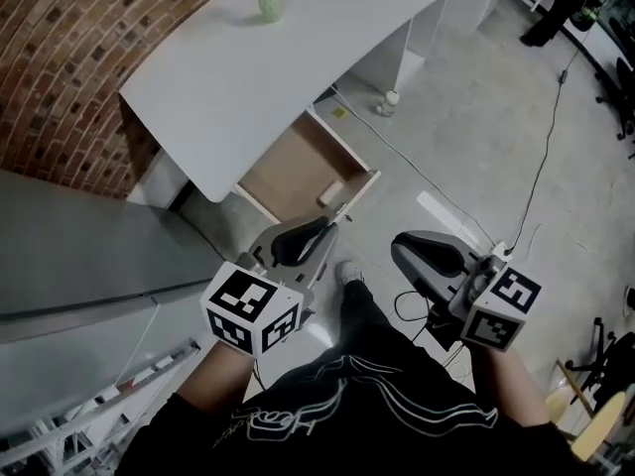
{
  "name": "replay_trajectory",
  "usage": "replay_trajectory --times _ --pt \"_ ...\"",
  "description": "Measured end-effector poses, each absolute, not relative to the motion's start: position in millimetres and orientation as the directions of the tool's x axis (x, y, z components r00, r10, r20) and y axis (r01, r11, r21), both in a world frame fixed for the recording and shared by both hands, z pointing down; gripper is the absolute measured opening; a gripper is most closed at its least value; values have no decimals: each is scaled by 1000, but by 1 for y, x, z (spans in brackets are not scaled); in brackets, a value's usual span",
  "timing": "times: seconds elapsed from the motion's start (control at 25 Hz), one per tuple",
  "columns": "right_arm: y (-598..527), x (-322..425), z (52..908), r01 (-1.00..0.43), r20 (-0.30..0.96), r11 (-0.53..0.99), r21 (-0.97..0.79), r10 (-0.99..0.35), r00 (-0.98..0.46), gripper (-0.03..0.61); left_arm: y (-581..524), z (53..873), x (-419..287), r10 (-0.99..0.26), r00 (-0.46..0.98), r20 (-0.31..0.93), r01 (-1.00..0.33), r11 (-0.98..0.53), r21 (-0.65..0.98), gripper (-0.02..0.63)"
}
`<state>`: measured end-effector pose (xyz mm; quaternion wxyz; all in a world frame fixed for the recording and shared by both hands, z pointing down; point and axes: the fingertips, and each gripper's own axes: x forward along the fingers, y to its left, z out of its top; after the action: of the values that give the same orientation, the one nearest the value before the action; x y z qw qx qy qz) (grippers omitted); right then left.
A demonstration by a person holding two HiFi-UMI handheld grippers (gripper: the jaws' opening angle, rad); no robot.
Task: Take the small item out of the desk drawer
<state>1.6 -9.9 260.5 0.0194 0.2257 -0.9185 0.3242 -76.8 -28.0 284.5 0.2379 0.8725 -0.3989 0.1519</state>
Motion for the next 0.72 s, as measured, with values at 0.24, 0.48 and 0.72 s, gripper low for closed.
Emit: replay_trajectory --times 0.24,0.48,0.72 --pt "-50 2 308 -442 271 615 -653 -355 -894 61 -82 354 -78 -559 615 556 -779 -543 314 64" --pt "-84 0 344 -431 276 568 -701 -342 -898 61 -124 422 -88 -514 568 643 -806 -507 306 88" --pt "-108 -1 382 -422 280 599 -680 -319 -905 61 -152 482 -90 -444 554 705 -804 -503 315 127"
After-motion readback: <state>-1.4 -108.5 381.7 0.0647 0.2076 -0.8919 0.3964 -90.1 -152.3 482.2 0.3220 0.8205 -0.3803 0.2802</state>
